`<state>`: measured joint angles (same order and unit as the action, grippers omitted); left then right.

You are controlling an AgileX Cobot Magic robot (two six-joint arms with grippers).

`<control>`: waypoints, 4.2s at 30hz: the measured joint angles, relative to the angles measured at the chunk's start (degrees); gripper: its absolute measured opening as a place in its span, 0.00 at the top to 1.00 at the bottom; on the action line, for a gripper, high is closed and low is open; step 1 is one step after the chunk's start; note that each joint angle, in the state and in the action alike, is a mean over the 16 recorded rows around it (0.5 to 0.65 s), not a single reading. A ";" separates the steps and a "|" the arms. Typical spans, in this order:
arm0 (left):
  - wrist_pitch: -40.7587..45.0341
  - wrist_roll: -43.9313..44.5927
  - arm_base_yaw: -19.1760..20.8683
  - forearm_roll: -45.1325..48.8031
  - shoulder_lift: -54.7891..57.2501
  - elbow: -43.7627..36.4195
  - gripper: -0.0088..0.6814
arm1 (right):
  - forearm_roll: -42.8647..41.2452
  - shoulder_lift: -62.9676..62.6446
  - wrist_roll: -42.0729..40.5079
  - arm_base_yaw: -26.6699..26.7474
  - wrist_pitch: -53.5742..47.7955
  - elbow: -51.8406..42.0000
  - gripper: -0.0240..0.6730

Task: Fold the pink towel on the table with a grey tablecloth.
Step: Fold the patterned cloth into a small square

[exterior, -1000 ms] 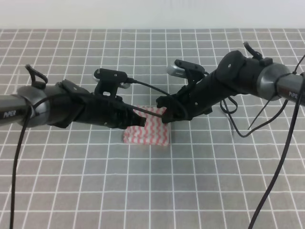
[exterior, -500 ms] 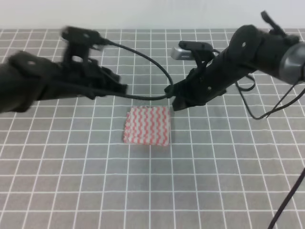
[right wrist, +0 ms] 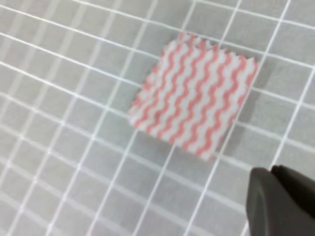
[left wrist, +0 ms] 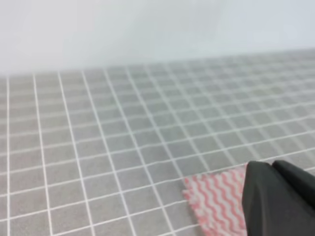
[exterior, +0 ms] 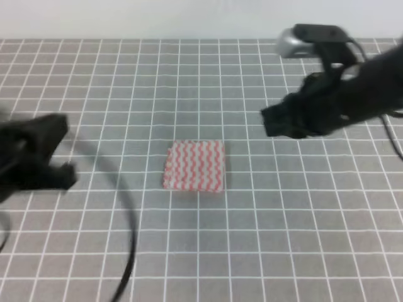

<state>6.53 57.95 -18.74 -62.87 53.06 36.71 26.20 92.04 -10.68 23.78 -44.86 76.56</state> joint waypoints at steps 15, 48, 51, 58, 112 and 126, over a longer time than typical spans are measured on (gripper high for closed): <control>-5.21 0.07 0.01 -2.20 -44.03 -24.74 0.99 | 0.44 -36.77 -0.54 0.00 5.58 -26.16 0.99; -8.25 5.94 0.01 -5.23 -48.92 -36.94 0.99 | 3.95 -74.44 -6.30 0.02 33.98 -64.86 0.99; -8.26 5.94 0.01 -5.25 -48.92 -36.94 0.99 | 2.79 -74.99 -6.29 -0.22 34.60 -65.44 0.99; -8.31 5.94 0.01 -5.25 -48.92 -36.94 0.99 | 0.28 -78.58 -6.28 -5.13 37.08 -67.73 0.99; -8.66 5.87 -0.02 -4.06 -48.67 -36.97 0.99 | -10.25 -93.09 -0.55 -14.82 25.31 -76.96 0.99; -0.87 -30.71 3.28 35.29 -50.86 -36.94 0.99 | -10.18 -93.09 -0.55 -14.82 25.32 -76.90 0.99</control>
<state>5.66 27.23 -15.46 -27.59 2.19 -0.23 16.02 -1.05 -11.23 8.96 -19.53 -0.34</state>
